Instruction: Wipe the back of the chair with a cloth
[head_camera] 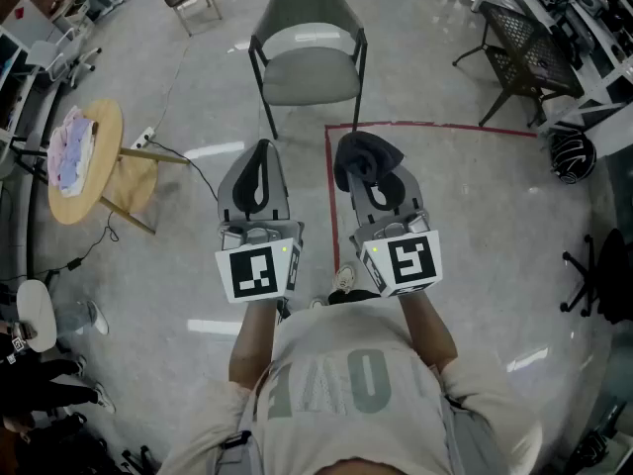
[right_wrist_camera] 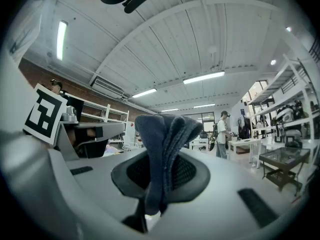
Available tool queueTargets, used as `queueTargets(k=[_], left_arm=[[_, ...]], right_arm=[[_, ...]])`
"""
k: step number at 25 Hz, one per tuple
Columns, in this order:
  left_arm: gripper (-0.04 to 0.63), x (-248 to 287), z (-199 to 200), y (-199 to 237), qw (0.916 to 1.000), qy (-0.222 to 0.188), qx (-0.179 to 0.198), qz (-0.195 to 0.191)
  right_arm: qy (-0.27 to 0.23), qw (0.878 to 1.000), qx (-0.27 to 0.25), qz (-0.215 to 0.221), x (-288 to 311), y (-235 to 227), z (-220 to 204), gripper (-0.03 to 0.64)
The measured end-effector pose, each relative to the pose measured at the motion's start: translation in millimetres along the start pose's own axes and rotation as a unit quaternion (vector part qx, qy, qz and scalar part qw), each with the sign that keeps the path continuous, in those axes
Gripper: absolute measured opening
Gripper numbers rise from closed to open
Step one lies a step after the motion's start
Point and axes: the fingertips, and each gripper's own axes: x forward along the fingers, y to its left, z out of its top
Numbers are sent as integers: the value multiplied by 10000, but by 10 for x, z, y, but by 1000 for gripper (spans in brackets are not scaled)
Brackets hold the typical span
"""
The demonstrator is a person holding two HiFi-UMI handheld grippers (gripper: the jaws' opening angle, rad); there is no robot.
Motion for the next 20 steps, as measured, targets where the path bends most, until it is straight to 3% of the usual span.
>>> queueTargets(k=[7,13,20], left_arm=[[15,94,-119,-45,9999,79,-31,-84],[15,243,-326,-189,9992,352,14,-187],[15,381,-414,-51,9991,405,117,-57]], right_arm=[[-29,9996,185,-206,-7,-189,-82,60],[12,9998,-139,-116,6,-374,-102,59],[-46,9994,356,-22,128,-491,-257,59]])
